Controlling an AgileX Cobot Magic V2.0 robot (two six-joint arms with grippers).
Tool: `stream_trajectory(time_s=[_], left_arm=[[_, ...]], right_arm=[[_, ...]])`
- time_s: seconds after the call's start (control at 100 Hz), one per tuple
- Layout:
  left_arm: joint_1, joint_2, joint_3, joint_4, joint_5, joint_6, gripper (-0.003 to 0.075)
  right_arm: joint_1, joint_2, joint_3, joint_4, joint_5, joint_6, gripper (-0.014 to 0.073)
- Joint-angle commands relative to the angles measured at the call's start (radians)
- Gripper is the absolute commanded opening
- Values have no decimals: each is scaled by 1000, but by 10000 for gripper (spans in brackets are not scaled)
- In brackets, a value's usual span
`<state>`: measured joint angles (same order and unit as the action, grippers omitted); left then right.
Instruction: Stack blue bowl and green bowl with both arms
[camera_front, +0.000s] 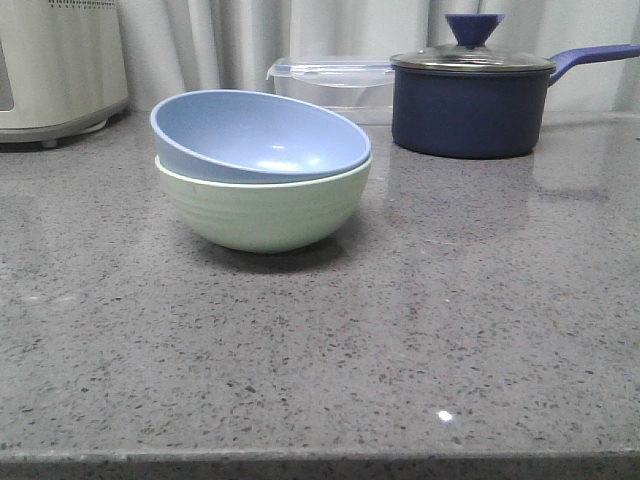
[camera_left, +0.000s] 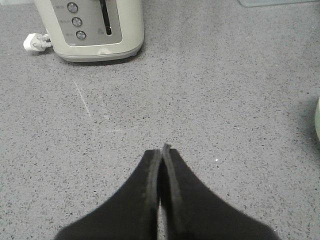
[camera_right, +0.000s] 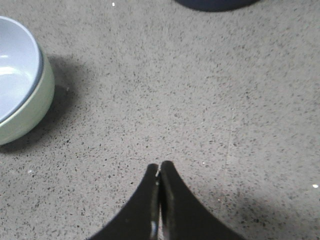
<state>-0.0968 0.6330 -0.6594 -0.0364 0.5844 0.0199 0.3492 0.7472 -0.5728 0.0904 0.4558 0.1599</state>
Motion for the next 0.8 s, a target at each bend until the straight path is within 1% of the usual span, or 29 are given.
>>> stream_trajectory(time_s=[0.0,0.15,0.43,0.61,0.79], left_arm=[[1,-46,24,-3,-130,-9,-20],[1,-111,96,-3,-166,-9,-20],[1,-203,178,-1,-190,3,-20],[1,-247,223,17,-263,3,-20],[1,-247,224,24,-263,3,-20]], right_arm=[[-6,-72,17,-28,-111,-5,-67],[-6,-190,89,-32,-145,-5,-67],[-6,-355,154,-32,-145,-5,-67],[-6,-398,170,-32,-139,-5,-67],[-6,-398,170,-32,-139,-5,-67]])
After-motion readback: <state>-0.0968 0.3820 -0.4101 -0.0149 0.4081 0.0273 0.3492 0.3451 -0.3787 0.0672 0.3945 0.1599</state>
